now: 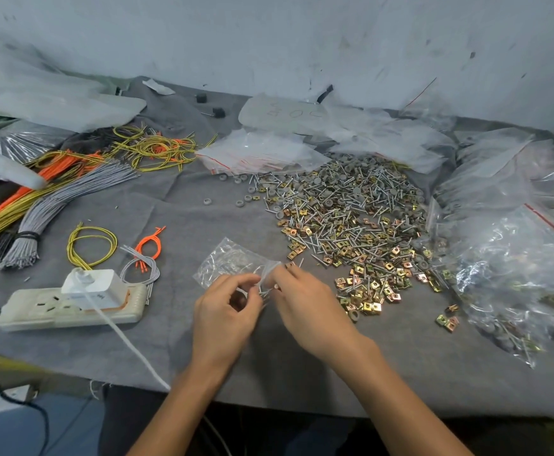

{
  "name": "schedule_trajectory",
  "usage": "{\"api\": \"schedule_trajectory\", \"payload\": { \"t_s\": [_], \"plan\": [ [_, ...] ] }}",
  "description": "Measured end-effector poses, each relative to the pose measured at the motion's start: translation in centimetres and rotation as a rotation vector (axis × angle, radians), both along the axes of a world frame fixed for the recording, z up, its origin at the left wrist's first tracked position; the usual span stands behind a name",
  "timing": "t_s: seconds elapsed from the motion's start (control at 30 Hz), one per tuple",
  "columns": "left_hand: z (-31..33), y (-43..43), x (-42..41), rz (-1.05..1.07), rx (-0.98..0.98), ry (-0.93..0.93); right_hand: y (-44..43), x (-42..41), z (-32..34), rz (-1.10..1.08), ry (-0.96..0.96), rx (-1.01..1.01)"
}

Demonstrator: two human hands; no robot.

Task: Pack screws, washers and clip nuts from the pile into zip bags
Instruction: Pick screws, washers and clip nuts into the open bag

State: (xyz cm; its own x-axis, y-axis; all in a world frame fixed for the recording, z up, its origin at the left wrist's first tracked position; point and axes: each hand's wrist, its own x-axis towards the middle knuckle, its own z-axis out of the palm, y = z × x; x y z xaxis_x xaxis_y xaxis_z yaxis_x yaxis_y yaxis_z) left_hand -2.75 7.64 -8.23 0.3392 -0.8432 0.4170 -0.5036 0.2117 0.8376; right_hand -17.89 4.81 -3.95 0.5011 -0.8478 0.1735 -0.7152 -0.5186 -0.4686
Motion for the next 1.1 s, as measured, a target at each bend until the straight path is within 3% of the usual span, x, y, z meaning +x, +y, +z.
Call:
{"api": "schedule_trajectory", "payload": {
  "t_s": [0.13, 0.33, 0.5, 0.7, 0.8, 0.87, 0.93, 1.1],
  "plan": [
    [0.1, 0.0, 0.0, -0.006, -0.004, -0.003, 0.5, 0.4, -0.1, -0.051, -0.131, 0.015],
    [0.1, 0.1, 0.0, 0.001, 0.009, 0.022, 0.4, 0.2, -0.3, -0.071, -0.14, 0.023],
    [0.2, 0.1, -0.1, 0.011, -0.029, 0.027, 0.5, -0.2, -0.6, 0.052, 0.004, 0.138],
    [0.1, 0.5, -0.4, 0.024, -0.129, -0.064, 0.5, 0.1, -0.8, 0.072, 0.184, 0.041],
    [0.0, 0.4, -0.3, 0.044, -0.115, -0.089, 0.6, -0.1, -0.2, 0.078, 0.021, 0.032],
    [0.0, 0.3, -0.2, 0.045, -0.098, -0.085, 0.1, -1.1, 0.2, -0.032, -0.165, -0.03],
    [-0.1, 0.1, -0.2, 0.045, -0.079, -0.059, -1.4, -2.4, 0.3, -0.162, -0.207, -0.085],
    [-0.3, -0.1, 0.0, 0.036, -0.03, 0.052, -6.3, -2.6, -0.2, -0.202, 0.067, 0.073]
  ]
}}
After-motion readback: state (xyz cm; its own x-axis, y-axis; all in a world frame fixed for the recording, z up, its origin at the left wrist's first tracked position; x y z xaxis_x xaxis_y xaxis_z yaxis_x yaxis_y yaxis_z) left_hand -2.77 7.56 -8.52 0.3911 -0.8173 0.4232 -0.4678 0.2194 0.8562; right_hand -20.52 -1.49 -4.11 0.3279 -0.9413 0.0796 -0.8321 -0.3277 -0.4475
